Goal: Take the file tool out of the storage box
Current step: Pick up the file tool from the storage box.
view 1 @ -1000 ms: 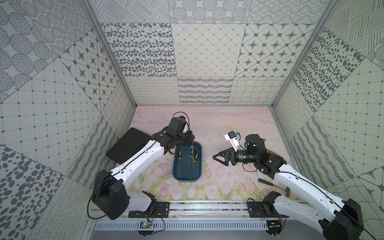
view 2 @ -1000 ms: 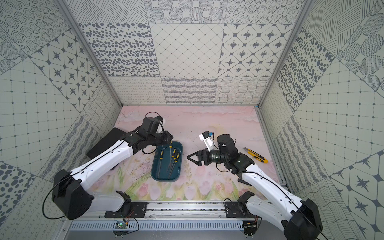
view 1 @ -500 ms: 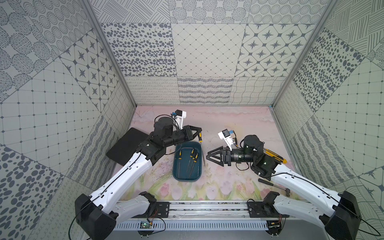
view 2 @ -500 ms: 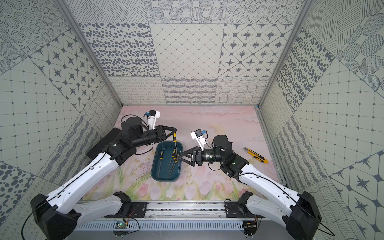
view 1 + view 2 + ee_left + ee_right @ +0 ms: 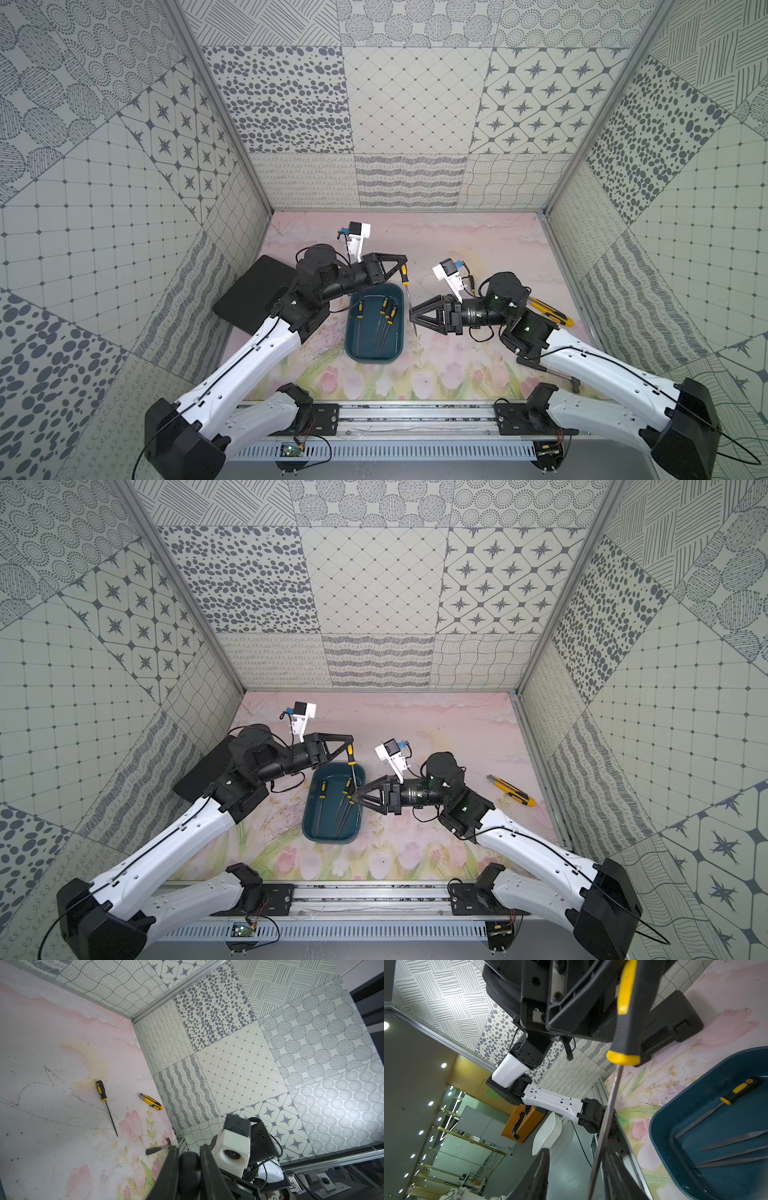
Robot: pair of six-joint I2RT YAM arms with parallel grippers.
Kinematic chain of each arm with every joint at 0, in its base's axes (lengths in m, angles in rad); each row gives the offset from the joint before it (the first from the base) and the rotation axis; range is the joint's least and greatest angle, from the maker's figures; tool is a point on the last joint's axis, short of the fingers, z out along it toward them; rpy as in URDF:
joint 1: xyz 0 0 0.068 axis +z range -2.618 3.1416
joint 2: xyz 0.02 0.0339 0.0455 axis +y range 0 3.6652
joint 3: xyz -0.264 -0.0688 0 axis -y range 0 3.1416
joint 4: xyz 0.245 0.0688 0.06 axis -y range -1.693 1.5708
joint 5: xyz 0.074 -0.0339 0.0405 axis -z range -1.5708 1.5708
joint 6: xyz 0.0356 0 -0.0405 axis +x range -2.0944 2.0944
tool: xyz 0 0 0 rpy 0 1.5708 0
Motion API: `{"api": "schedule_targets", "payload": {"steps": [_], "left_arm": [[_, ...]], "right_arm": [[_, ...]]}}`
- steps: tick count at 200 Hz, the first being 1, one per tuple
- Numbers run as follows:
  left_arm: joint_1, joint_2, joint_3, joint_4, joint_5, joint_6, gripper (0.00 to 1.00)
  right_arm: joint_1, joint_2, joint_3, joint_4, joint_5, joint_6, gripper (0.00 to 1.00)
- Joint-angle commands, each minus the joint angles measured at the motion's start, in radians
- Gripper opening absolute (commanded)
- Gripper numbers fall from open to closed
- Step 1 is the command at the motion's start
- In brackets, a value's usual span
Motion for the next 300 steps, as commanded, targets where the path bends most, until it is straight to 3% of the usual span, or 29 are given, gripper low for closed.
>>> {"api": "schedule_targets", "payload": {"steps": [1, 80, 133, 152, 176, 208, 233, 269, 300], "left_arm": [[0.0, -0.019, -0.02, 0.195, 0.043, -0.025, 0.1], [0.008, -0.055, -0.093, 0.314, 0.018, -0.004, 0.1], [0.011, -0.056, -0.108, 0.344, 0.021, -0.011, 0.12], [0.01, -0.053, -0.095, 0.335, 0.021, -0.002, 0.21], [0.011, -0.039, -0.058, 0.292, 0.02, 0.028, 0.52], [0.013, -0.005, 0.072, 0.136, 0.034, 0.119, 0.98], [0.013, 0.039, 0.218, -0.139, 0.008, 0.241, 0.99], [0.012, 0.129, 0.339, -0.554, -0.141, 0.417, 0.99], [0.004, 0.192, 0.304, -0.713, -0.239, 0.46, 0.99]], "right_arm": [[0.006, -0.009, 0.007, 0.07, -0.028, 0.018, 0.36], [0.006, -0.041, 0.022, 0.063, -0.045, 0.032, 0.18], [0.005, -0.049, 0.033, 0.053, -0.047, 0.03, 0.02], [0.006, -0.048, 0.044, 0.033, -0.044, 0.021, 0.0], [0.004, -0.06, 0.081, -0.101, 0.012, -0.038, 0.0], [0.003, -0.095, 0.184, -0.47, 0.236, -0.185, 0.0], [0.003, -0.089, 0.267, -0.706, 0.483, -0.245, 0.0], [0.005, 0.033, 0.397, -1.061, 0.942, -0.307, 0.0], [-0.02, 0.135, 0.402, -1.103, 1.067, -0.318, 0.0]]}}
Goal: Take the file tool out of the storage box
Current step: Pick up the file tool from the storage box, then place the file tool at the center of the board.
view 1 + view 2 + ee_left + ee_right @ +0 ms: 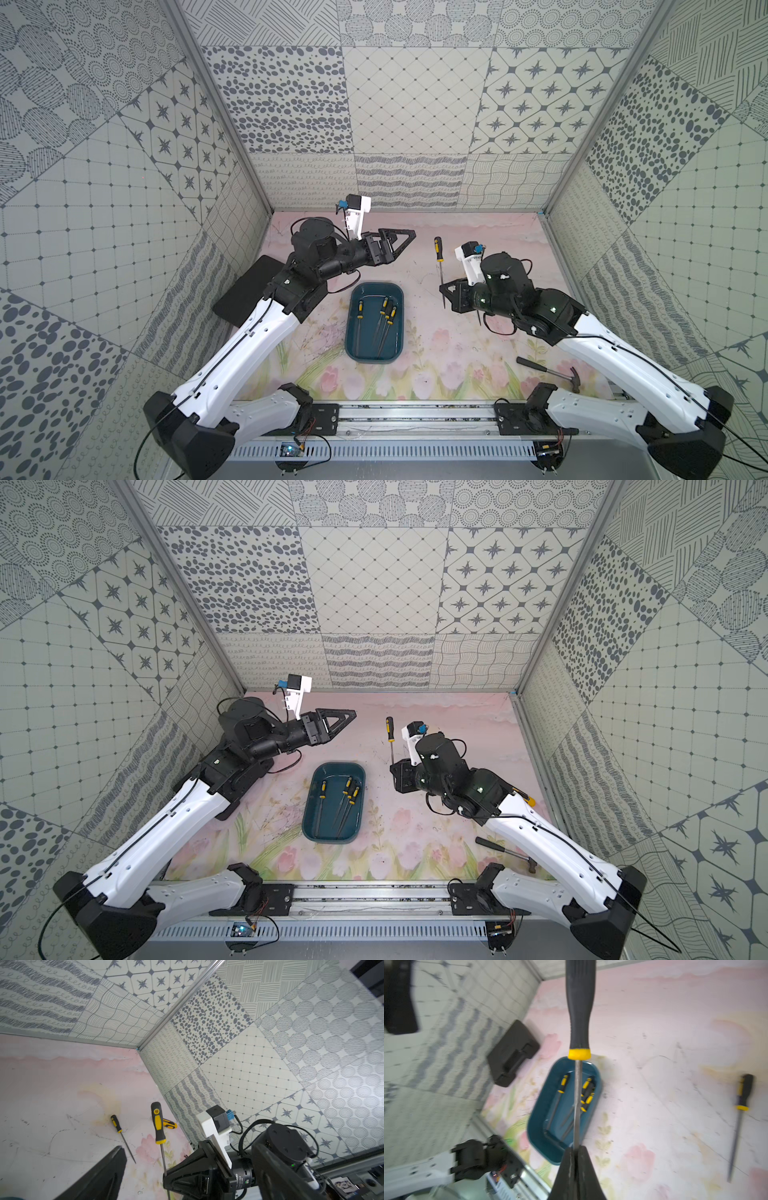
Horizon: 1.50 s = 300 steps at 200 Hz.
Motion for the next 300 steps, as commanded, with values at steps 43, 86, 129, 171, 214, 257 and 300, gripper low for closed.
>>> {"api": "schedule_targets", "payload": {"steps": [43, 86, 129, 171, 214, 257, 300], "left_arm": [[-0.044, 0.091, -0.09, -0.505, -0.331, 0.202, 0.99], [-0.085, 0.12, -0.152, -0.505, -0.407, 0.188, 0.99], [-0.129, 0.154, -0.183, -0.506, -0.449, 0.183, 0.99], [-0.142, 0.156, -0.206, -0.523, -0.47, 0.177, 0.99], [-0.143, 0.154, -0.221, -0.524, -0.476, 0.174, 0.99], [-0.143, 0.15, -0.228, -0.483, -0.447, 0.175, 0.98], [-0.142, 0.163, -0.225, -0.482, -0.455, 0.177, 0.99]], "right_arm": [[-0.128, 0.164, -0.023, -0.134, 0.221, -0.059, 0.0], [-0.231, 0.228, -0.104, -0.042, 0.167, -0.074, 0.0], [-0.275, 0.316, -0.126, 0.033, 0.151, -0.12, 0.0], [-0.303, 0.4, -0.124, 0.079, 0.135, -0.146, 0.0], [-0.314, 0.485, -0.123, 0.11, 0.126, -0.16, 0.0], [-0.32, 0.545, -0.122, 0.135, 0.125, -0.163, 0.0], [-0.323, 0.578, -0.131, 0.135, 0.131, -0.16, 0.0]]}}
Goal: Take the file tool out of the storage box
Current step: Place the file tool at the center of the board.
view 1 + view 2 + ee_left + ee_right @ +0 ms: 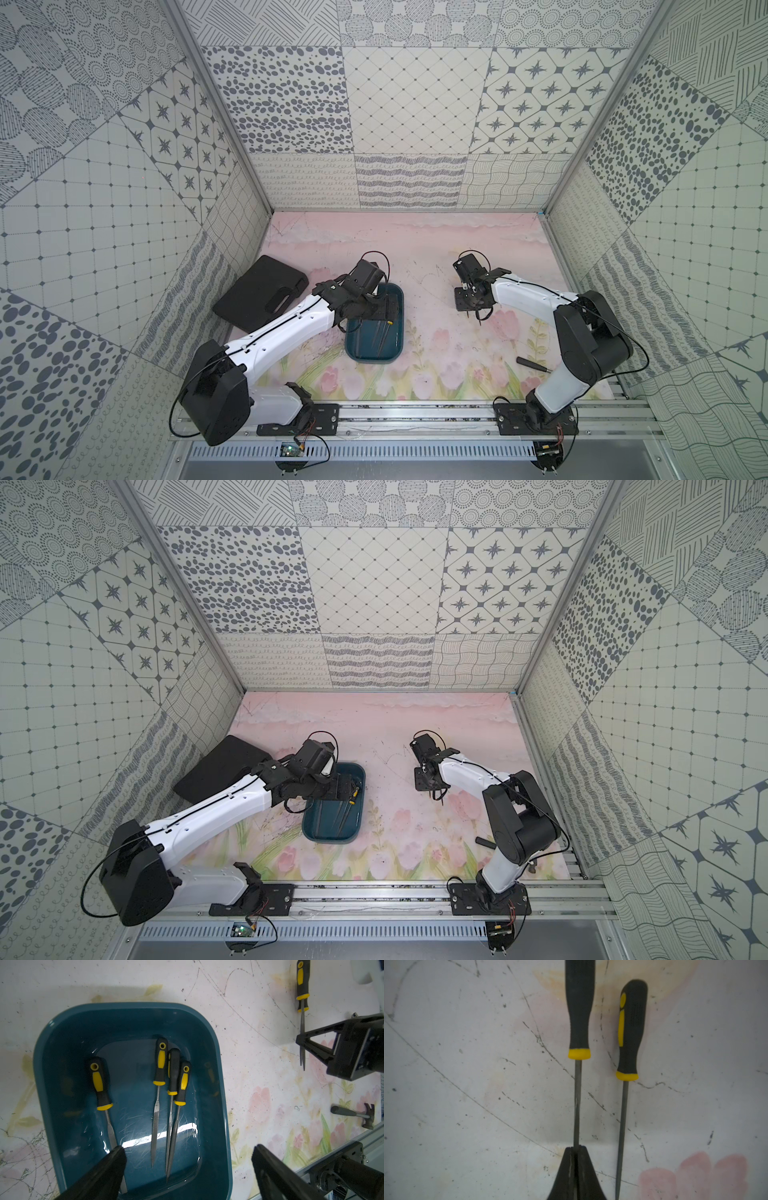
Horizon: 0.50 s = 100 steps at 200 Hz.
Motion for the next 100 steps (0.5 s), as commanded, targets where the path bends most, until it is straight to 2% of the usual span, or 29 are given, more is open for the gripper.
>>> {"api": "schedule_targets", "payload": {"steps": [1, 100], "left_arm": [[-0.004, 0.009, 0.005, 0.008, -0.011, 0.014, 0.99], [-0.005, 0.027, -0.004, 0.023, -0.008, 0.013, 0.99]], "right_arm": [[-0.005, 0.021, -0.008, 0.032, 0.005, -0.01, 0.0], [-0.008, 0.047, -0.03, 0.028, 0.034, -0.003, 0.0]]}}
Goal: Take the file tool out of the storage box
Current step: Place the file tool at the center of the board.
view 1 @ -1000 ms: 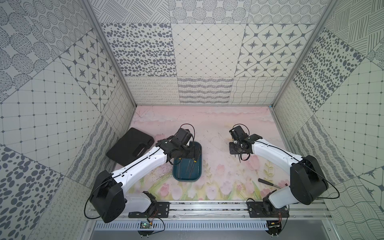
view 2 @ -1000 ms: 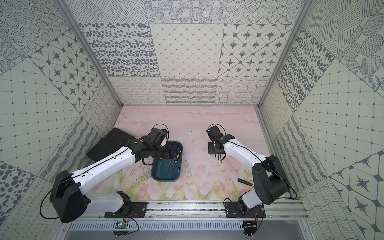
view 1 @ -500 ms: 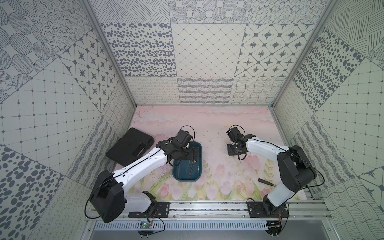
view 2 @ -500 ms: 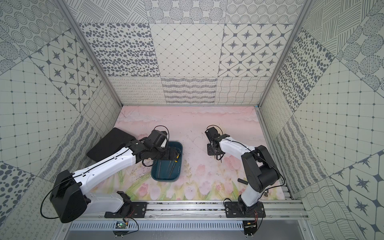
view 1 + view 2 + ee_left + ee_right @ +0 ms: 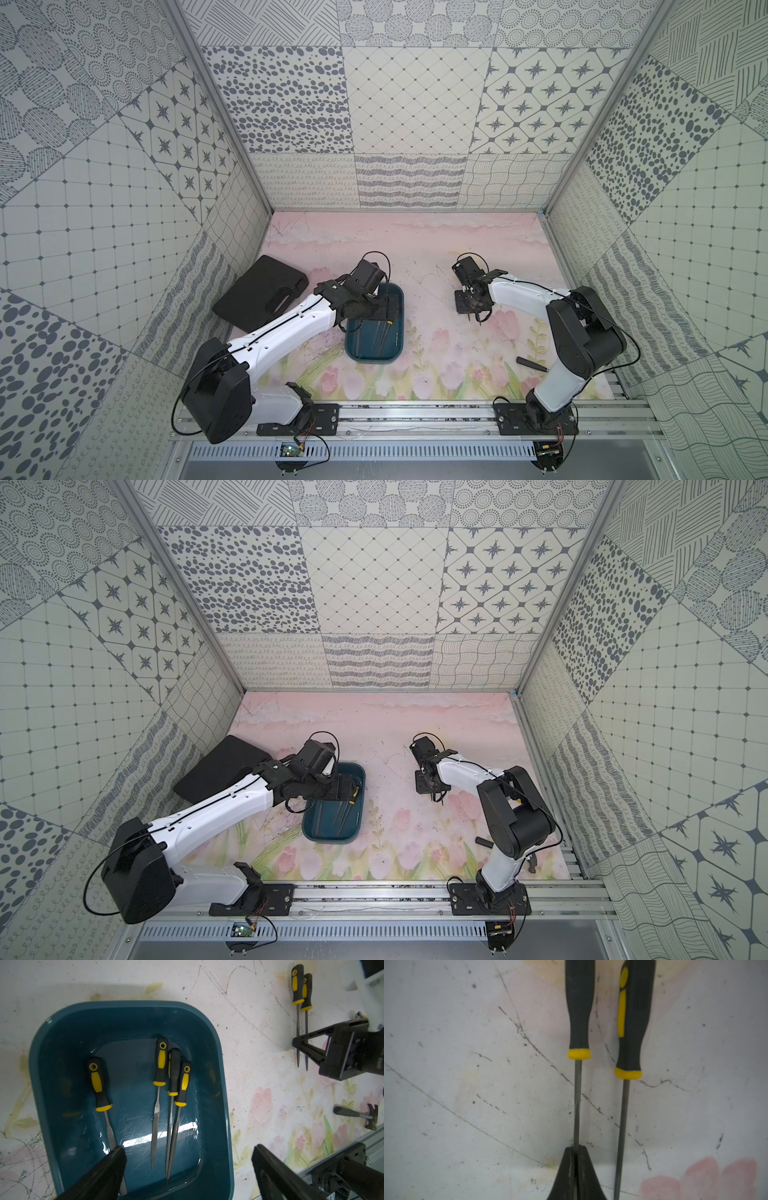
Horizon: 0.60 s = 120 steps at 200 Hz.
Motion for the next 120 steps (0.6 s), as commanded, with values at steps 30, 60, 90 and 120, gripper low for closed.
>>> {"api": "schedule_targets", "payload": {"steps": [30, 60, 90, 120], "left_arm": [[-0.005, 0.021, -0.002, 0.02, -0.01, 0.013, 0.99], [-0.006, 0.031, 0.005, 0.02, -0.008, 0.016, 0.99], [-0.004, 0.046, 0.015, 0.023, -0.002, 0.015, 0.99], [-0.002, 0.052, 0.013, 0.025, -0.006, 0.018, 0.99]], "right_arm": [[-0.003, 0.01, -0.023, 0.014, 0.013, -0.001, 0.0], [-0.003, -0.002, -0.031, 0.013, 0.011, 0.007, 0.0], [-0.001, -0.002, -0.031, 0.001, 0.006, 0.01, 0.0], [0.005, -0.018, -0.048, -0.003, 0.009, 0.019, 0.0]]}}
